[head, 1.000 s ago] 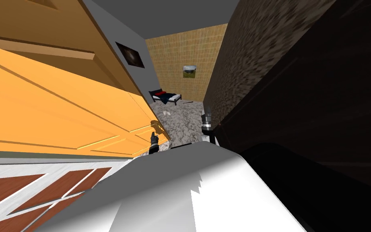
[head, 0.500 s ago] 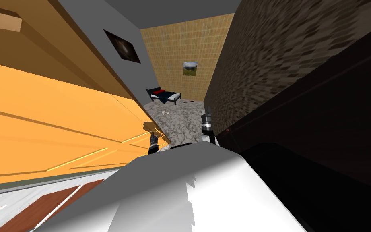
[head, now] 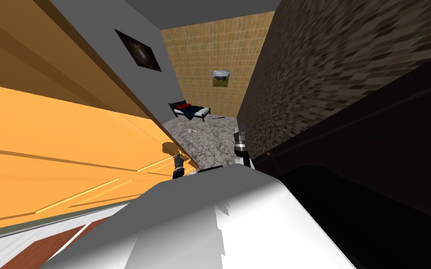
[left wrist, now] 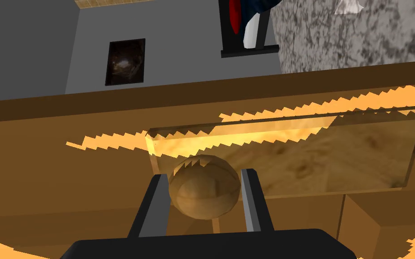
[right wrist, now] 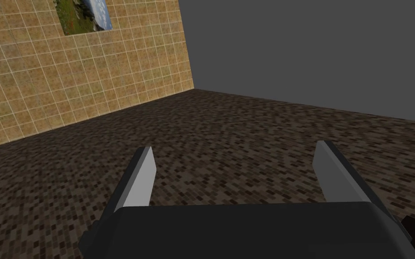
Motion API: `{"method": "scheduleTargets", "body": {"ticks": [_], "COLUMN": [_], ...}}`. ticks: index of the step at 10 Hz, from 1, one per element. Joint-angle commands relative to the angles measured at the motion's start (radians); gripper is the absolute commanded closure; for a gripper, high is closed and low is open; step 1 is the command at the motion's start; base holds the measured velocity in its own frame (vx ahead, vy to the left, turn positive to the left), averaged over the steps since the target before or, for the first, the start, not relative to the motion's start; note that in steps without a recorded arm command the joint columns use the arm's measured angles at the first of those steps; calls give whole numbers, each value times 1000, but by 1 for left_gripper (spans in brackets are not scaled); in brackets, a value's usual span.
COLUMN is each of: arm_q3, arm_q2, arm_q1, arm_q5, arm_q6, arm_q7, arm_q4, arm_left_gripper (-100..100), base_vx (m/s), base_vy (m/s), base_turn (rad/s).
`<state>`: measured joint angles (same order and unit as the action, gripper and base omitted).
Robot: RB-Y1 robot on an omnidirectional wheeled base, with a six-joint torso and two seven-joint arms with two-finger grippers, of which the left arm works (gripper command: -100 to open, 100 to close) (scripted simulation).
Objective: Push the door open
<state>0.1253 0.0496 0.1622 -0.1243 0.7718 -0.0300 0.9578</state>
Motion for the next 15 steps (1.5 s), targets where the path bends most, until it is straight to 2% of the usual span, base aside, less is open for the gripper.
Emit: {"method": "scheduleTargets", "body": {"ticks": [1, 4, 5, 10, 13, 15], "arm_q3": [-1, -1, 16, 66, 107, 132], "arm_q2": [0, 0, 7, 14, 6, -5], "arm_q1": [1, 1, 0, -7, -13, -17], "arm_q5": [0, 0, -9, -36, -58, -72], "arm_q6": [0, 0, -7, -18, -27, -32], "arm_q7": [0, 0, -6, -20, -32, -39], "arm_q4": [0, 0, -3, -4, -5, -5], "arm_left_gripper": [100, 100, 100, 100, 100, 100], "base_vx": [-25, -7, 119, 204, 221, 233], "base_vy": [-1, -2, -23, -19, -43, -46], "base_turn": [-6, 1, 49, 55, 77, 97]}}
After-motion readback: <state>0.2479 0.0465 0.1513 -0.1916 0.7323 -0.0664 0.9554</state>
